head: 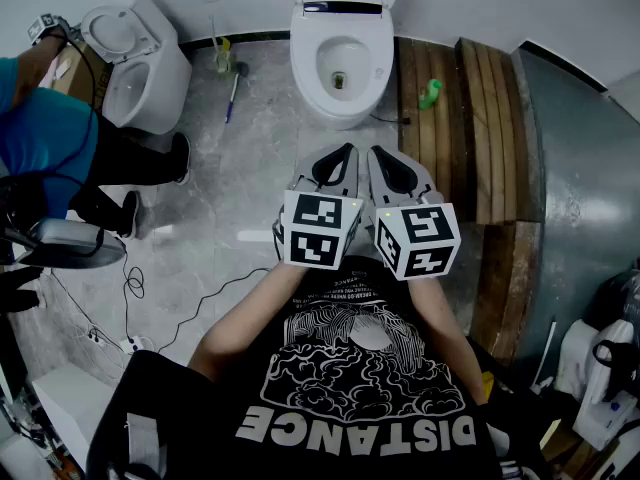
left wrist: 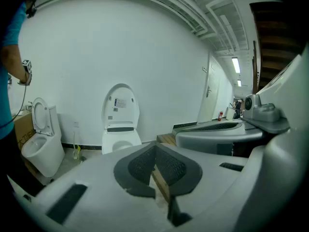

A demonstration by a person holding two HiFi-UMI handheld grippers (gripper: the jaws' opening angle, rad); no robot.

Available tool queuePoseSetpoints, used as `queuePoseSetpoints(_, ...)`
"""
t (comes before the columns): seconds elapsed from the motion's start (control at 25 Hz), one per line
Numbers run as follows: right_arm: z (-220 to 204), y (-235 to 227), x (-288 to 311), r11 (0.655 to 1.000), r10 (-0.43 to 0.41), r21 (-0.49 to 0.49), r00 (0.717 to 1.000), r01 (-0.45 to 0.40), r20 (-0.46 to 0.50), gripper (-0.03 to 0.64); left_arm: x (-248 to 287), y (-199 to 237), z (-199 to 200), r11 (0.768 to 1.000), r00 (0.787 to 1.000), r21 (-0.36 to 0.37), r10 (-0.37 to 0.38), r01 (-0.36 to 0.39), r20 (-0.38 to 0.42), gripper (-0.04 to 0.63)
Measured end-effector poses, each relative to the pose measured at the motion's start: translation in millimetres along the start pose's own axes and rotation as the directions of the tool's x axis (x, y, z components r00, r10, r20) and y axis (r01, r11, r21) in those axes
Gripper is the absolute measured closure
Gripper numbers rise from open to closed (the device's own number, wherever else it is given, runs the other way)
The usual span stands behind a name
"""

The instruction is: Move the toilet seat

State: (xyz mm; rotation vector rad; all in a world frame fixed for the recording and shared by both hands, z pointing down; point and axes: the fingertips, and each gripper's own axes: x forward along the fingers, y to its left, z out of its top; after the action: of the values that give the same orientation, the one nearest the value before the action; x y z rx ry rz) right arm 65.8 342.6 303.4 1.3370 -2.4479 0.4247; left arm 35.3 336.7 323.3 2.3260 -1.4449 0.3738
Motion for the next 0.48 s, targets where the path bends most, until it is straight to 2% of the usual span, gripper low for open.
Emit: queuePoseSetpoints(0.48,-0.3,-0.7,11.8,0.999,-0.010,0.046,1.000,0.010,-0.005,0.597,6.8,15.7,-4.9,1.000,1.000,-0.022,0.003,-0.003,-0.018,0.583)
